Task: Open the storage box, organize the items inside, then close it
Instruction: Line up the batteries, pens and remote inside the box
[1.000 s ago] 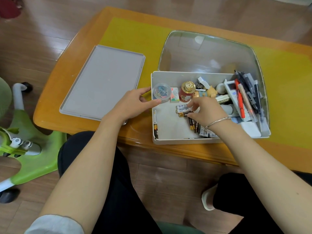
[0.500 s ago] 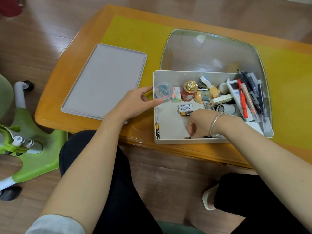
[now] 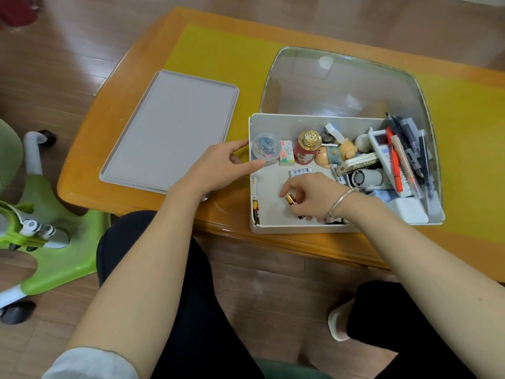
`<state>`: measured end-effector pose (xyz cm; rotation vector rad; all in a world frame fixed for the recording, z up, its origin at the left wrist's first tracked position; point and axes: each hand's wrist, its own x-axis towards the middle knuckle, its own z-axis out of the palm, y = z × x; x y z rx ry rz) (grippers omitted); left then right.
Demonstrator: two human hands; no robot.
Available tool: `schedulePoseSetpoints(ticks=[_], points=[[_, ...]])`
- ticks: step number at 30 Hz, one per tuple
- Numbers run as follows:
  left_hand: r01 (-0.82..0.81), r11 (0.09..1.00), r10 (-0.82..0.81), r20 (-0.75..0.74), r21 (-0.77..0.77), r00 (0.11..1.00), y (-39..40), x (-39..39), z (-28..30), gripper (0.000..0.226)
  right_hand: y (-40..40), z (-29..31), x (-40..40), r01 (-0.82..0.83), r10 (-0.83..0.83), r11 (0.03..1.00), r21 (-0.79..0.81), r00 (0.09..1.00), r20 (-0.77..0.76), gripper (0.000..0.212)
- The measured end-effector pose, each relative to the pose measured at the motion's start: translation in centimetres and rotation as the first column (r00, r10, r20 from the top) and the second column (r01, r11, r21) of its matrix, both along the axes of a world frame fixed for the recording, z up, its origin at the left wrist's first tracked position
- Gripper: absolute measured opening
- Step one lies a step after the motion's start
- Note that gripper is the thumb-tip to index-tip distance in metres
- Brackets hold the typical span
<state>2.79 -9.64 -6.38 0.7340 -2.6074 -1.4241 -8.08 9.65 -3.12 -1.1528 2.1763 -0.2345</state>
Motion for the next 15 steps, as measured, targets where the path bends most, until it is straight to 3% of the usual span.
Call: schedulePoseSetpoints(ticks=[2,6,15], points=[[-0.005,1.0,0.005,-0.001,-0.003,1.0,-0.2,0.0,-0.2,0.086,-0.9,-0.4,0.7,0.024,-0.023,1.0,-0.011,0.999,0.029,0.03],[-0.012,1.0,0.012,-0.014,-0.005,1.0,-0.2,0.0,-0.4,0.081,-2.6,-0.8,1.8,-0.104,0.108,0.994,0.033,0.983,-0.15,0.041],[-0.013,1.0,0.012,-0.009,-0.029,1.0,-0.3,-0.2,-0.5,0.075,-3.6,-2.0,2.2,0.069,-0.068,0.996,-0.05,0.998,0.011,0.061]])
